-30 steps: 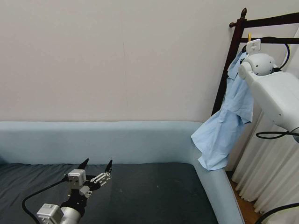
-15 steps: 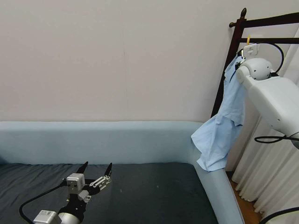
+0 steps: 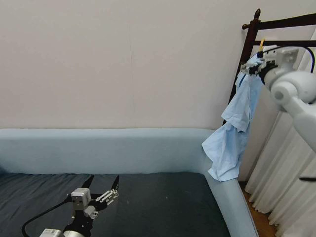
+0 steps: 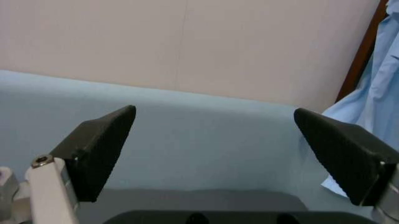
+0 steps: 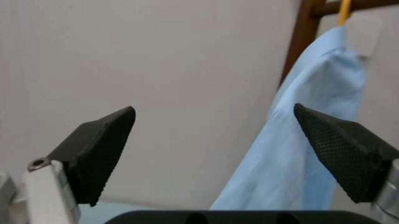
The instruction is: Pick up the clothes from the sofa and hang them on the clothes hanger.
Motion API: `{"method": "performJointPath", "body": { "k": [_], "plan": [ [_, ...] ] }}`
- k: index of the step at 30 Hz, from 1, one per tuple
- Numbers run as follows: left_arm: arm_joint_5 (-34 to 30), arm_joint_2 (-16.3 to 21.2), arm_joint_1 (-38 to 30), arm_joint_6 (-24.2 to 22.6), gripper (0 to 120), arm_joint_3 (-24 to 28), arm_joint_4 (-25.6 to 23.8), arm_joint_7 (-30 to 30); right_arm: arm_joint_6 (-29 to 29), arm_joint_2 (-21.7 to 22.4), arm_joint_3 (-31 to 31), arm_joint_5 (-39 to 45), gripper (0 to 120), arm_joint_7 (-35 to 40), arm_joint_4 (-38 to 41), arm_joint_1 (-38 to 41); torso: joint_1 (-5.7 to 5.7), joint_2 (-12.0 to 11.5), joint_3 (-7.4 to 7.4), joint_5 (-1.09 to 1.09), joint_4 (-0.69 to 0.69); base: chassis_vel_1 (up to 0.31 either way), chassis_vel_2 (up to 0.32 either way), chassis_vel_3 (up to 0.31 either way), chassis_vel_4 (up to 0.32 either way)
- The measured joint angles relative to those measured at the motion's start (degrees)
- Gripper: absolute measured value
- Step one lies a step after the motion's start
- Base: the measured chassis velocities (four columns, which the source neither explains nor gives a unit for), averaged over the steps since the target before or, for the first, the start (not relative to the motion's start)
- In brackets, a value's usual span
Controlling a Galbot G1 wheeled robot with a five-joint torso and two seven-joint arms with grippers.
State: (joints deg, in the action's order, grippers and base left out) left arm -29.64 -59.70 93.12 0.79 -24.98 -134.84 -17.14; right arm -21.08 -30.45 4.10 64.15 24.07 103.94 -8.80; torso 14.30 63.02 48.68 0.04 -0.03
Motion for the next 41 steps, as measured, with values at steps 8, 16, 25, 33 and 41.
{"method": "performJointPath", "body": {
  "k": [8, 16, 25, 33, 41],
  "plan": [
    [8.57, -9.56, 3.73, 6.71, 100, 0.54, 3.34, 4.86, 11.26, -6.24, -28.71, -15.61, 100, -1.96, 14.19, -45.13, 0.01, 0.00, 0.01, -0.02, 0.05, 0.000, 0.000, 0.000, 0.000],
    [16.94, -14.05, 6.15, 13.26, 100, -0.09, 5.98, 8.06, 22.00, -27.40, -45.14, -36.01, 100, -9.52, 23.91, -81.55, 0.00, 0.00, 0.00, -0.05, 0.00, 0.000, 0.000, 0.000, 0.000],
    [20.56, -19.37, 10.41, 17.72, 100, -0.89, 7.91, 9.76, 40.33, -43.60, -45.21, -52.69, 100, -18.33, 22.61, -98.36, 0.00, 0.01, 0.00, -0.04, 0.04, 0.000, 0.000, 0.000, 0.000],
    [20.93, -17.59, 11.39, 18.40, 100, -0.57, 9.99, 9.86, 44.02, -45.60, -44.23, -54.31, 100, -19.24, 22.41, -99.83, 0.02, 0.00, 0.01, -0.06, 0.04, 0.000, 0.000, 0.000, 0.000],
    [20.94, -17.46, 11.41, 18.40, 100, -0.53, 9.97, 9.86, 43.61, -45.44, -44.04, -54.10, 100, -19.22, 22.51, -99.70, 0.02, -0.01, 0.01, -0.04, 0.04, 0.000, 0.000, 0.000, 0.000]
  ]
}}
